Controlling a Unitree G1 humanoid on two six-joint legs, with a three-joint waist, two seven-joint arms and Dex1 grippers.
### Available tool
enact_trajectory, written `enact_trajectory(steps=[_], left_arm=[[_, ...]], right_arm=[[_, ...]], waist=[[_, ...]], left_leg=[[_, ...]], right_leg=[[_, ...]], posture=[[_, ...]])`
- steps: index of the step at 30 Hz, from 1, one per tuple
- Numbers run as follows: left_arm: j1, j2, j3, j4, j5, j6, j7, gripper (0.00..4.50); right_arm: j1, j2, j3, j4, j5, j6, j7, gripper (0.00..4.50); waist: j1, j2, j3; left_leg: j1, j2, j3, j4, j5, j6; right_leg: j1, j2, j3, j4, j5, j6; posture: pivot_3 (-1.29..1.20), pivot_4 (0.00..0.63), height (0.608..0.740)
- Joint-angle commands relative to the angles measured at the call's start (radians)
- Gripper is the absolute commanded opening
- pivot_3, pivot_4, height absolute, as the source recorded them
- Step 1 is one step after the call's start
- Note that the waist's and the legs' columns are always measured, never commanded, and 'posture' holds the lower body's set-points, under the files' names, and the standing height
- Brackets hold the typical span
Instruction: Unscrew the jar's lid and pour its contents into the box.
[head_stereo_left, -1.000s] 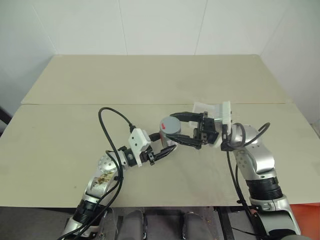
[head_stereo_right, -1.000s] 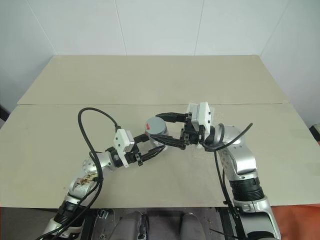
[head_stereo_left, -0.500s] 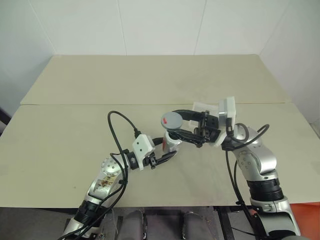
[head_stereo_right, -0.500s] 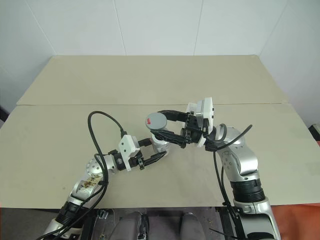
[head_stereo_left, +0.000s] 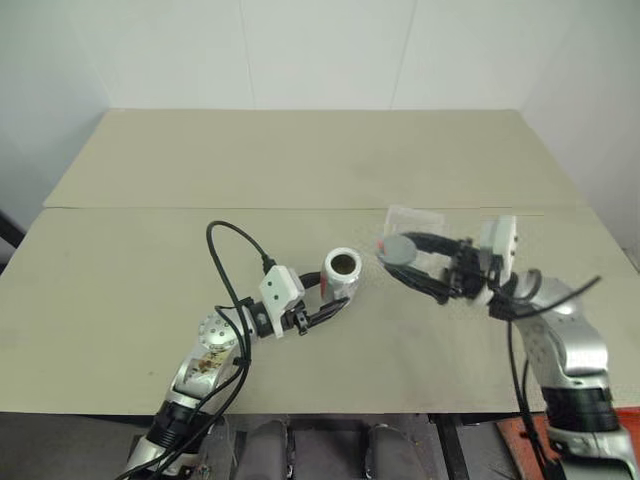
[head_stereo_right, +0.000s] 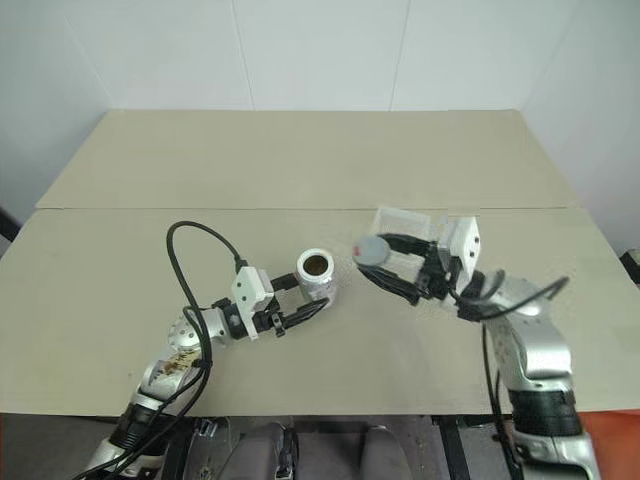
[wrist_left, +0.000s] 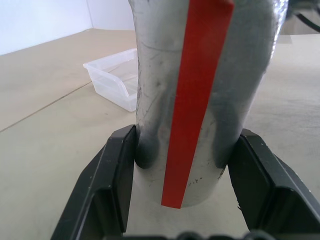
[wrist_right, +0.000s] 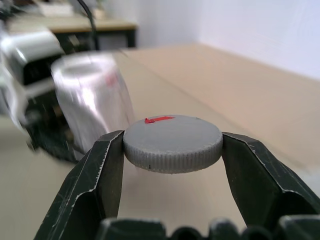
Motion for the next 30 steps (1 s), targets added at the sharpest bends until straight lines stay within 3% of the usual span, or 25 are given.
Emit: enact_trajectory(steps=[1,7,12,16,17,25,30], left_arm=[[-0.031,0.008,0.027,-0.002,-0.008,-0.001,0.011,2.43],[-0.078,0.008,0.037,0.054,-0.002,-0.016,0.010,2.43],[-0.114,-0.006,0.040,0.096,0.005,-0.037,0.021,2.43],[-0.135,-0.016,0.048,0.123,0.015,-0.056,0.036,2.43],[-0.142,-0.017,0.051,0.134,0.021,-0.063,0.040,2.43],[-0.212,-0.016,0.060,0.217,0.065,-0.098,0.072,2.43],[-0.341,-0.018,0.036,0.384,0.132,-0.167,0.072,2.43]], right_arm=[[0.097,-0.064,-0.058,-0.045,-0.082,0.005,-0.068,3.26],[0.216,-0.082,-0.079,-0.027,-0.157,0.052,-0.188,3.26],[0.227,-0.085,-0.101,-0.026,-0.117,0.169,-0.234,3.26],[0.251,-0.123,-0.105,-0.043,-0.136,0.201,-0.221,4.40],[0.253,-0.129,-0.106,-0.045,-0.135,0.213,-0.220,4.49],[0.263,-0.167,-0.141,-0.086,-0.156,0.145,-0.217,4.49],[0.251,-0.197,-0.238,-0.181,-0.057,0.159,-0.147,4.49]], waist=[[-0.001,0.000,0.000],[-0.001,0.000,0.000],[-0.001,0.000,0.000],[-0.001,0.000,0.000],[0.000,0.000,0.000],[0.000,0.000,0.000],[0.002,-0.001,0.000]], left_leg=[[0.000,0.000,0.000,0.000,0.000,0.000],[0.001,0.000,0.000,0.000,0.000,0.000],[0.001,0.000,0.000,0.000,0.000,0.000],[0.000,0.000,0.000,0.000,0.000,0.000],[0.000,0.000,0.000,0.000,0.000,0.000],[0.000,-0.001,0.000,0.000,0.000,0.000],[0.000,-0.001,0.000,0.000,0.000,0.000]], right_leg=[[0.000,0.000,0.000,0.000,0.000,0.000],[0.000,0.001,0.001,0.000,0.000,0.000],[0.000,0.000,0.001,0.000,0.000,0.000],[0.000,0.000,0.001,-0.001,0.000,0.000],[0.000,0.000,0.001,-0.001,0.000,0.000],[0.000,0.000,0.001,-0.001,0.000,0.000],[0.001,0.000,0.001,-0.001,0.000,0.001]], posture=[[0.00,0.150,0.740],[0.00,0.150,0.740],[0.00,0.150,0.740],[0.00,0.150,0.740],[0.00,0.150,0.740],[0.00,0.150,0.740],[0.00,0.150,0.740]])
